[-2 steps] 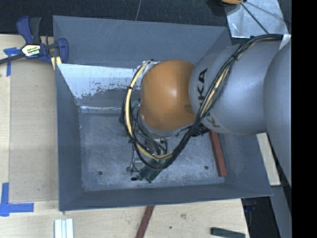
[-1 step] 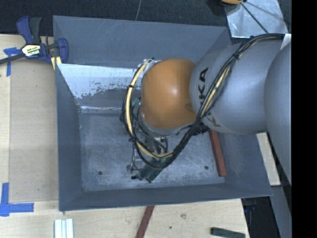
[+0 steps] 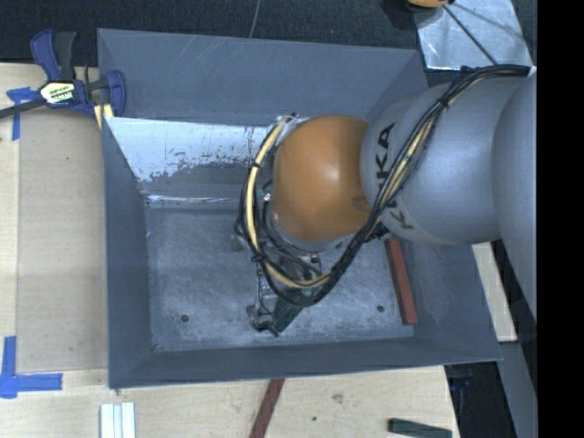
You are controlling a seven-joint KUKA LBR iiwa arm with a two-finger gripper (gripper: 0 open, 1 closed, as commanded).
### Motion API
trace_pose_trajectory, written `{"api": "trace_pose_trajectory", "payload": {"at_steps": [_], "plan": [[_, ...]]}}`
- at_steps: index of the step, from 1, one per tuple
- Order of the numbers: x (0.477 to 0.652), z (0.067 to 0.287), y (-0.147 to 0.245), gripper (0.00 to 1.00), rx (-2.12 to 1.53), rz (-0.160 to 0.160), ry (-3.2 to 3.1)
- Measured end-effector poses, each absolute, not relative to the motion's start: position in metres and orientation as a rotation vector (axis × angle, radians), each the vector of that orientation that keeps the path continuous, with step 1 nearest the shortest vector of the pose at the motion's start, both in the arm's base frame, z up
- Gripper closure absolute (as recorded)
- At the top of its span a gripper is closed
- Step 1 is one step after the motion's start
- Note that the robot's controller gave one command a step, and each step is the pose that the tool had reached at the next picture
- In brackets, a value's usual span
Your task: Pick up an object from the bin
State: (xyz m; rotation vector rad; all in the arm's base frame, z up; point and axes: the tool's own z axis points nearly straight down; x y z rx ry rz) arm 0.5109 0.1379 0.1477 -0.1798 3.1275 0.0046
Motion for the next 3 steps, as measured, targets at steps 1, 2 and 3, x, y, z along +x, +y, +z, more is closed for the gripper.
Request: {"api": "trace_pose_trajectory", "payload": {"at_steps": [1,2,3], "plan": [[0.529,0.096,0.098,0.00,-0.683,-0.002,3.063],[0.497,0.072,0.106,1.00,-0.763,0.000,3.047],[0.497,0.072,0.106,1.00,-0.762,0.000,3.047]]}}
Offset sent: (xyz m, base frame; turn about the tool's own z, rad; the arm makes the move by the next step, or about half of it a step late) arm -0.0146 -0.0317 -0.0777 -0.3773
